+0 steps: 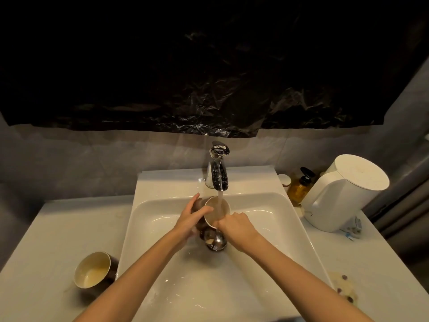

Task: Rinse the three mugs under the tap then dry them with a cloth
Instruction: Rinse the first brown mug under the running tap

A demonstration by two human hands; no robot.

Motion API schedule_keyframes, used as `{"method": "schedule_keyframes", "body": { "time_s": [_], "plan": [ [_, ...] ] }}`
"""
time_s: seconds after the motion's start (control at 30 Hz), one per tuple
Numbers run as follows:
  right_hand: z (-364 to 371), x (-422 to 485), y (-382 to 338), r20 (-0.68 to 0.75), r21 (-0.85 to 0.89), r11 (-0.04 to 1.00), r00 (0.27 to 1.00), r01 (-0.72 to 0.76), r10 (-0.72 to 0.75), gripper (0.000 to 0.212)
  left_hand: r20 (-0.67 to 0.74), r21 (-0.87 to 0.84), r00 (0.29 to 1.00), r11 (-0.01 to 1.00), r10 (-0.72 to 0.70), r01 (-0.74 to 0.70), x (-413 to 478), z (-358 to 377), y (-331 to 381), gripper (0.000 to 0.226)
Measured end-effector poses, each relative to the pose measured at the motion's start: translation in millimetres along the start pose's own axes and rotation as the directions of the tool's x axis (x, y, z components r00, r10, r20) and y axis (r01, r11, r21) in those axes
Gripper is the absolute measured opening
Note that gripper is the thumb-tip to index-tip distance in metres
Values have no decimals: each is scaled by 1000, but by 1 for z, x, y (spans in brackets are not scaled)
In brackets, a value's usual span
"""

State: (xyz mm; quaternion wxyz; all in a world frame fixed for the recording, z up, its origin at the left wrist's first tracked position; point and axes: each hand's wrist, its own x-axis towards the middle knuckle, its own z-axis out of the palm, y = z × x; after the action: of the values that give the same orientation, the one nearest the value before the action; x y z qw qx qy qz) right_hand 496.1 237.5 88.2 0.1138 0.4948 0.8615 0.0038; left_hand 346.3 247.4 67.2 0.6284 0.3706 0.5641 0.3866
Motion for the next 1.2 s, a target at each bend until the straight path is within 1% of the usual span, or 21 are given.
{"method": "schedule_keyframes", "body": {
  "time_s": [0.03, 0.1, 0.13, 0.17, 0.27, 0.3, 0.33, 0.4, 0.5, 0.53, 0.6, 0.67, 0.73, 0.77, 0.83, 0.9, 0.97, 1.07, 1.1, 1.17, 1.2],
  "plan": [
    [2, -1, -5, -28, 69, 997, 999, -22, 24, 30, -34, -38, 999, 999, 25, -26, -1, 2, -6, 68],
    [8, -2, -16, -69, 229, 972, 996, -44, 61, 29, -167, -68, 982, 993, 84, -96, -1, 6, -11, 55],
    [9, -3, -19, -61, 274, 961, 996, -44, 63, 28, -208, -35, 973, 993, 103, -112, -2, 5, -10, 49],
    [10, -3, -20, -46, 270, 962, 998, -36, 50, 27, -210, 28, 970, 993, 119, -116, -1, 4, -9, 48],
    [8, 0, -4, -31, 38, 999, 999, -18, 19, 28, -114, 206, 986, 974, 120, -95, 0, -2, -1, 49],
    [7, 2, 0, -45, -44, 999, 999, -13, 11, 28, -93, 215, 989, 972, 117, -95, 1, -3, 1, 44],
    [7, 3, 1, -51, -71, 997, 998, -23, 19, 28, -90, 202, 990, 975, 110, -90, 1, -3, 4, 40],
    [7, 4, -4, -20, -62, 997, 999, -34, 33, 27, -104, 196, 989, 977, 108, -86, 3, -4, 7, 41],
    [9, 0, -9, 31, 25, 999, 999, 28, -29, 29, -101, 260, 987, 961, 124, -94, 5, -6, 6, 51],
    [8, 0, -6, 15, 8, 999, 999, 31, -31, 31, -94, 276, 988, 957, 121, -91, 5, -7, 5, 48],
    [6, 2, -1, -18, -106, 994, 1000, -9, 8, 36, -72, 296, 991, 951, 115, -89, 3, -7, 7, 34],
    [4, 4, -4, -42, -126, 992, 999, -30, 25, 34, -48, 270, 994, 959, 99, -83, 1, -6, 10, 23],
    [-9, 0, -11, 50, -120, 993, 998, -17, 23, 19, -31, 275, 996, 959, 85, -73, 2, -7, 10, 29],
    [-13, -4, -13, 2, -137, 991, 1000, -10, 11, 20, -23, 291, 997, 955, 71, -61, 1, -8, 10, 36],
    [-11, -7, -13, 66, -119, 993, 998, 24, -16, 13, 9, 303, 999, 952, 43, -44, -1, -11, 9, 52],
    [1, -7, -10, 77, -99, 995, 997, 9, -1, 24, 48, 259, 999, 966, 7, -19, -3, -17, 8, 69],
    [4, -5, -11, 32, -77, 996, 999, -40, 43, 28, 58, 167, 998, 986, 8, -18, -5, -20, 0, 78],
    [5, -3, -18, -33, 76, 995, 997, -71, 74, 34, 6, -158, 1000, 987, 21, -20, -10, -8, -16, 81],
    [4, -3, -22, -65, 124, 990, 995, -69, 78, 35, -31, -239, 999, 971, 19, -25, -9, -1, -21, 80],
    [3, -4, -30, -137, 228, 973, 988, -43, 76, 38, -103, -310, 995, 950, -2, -30, -7, 10, -22, 57],
    [2, -5, -31, -156, 258, 966, 986, -18, 60, 39, -135, -307, 991, 951, -17, -26, -8, 12, -19, 48]
  ]
}}
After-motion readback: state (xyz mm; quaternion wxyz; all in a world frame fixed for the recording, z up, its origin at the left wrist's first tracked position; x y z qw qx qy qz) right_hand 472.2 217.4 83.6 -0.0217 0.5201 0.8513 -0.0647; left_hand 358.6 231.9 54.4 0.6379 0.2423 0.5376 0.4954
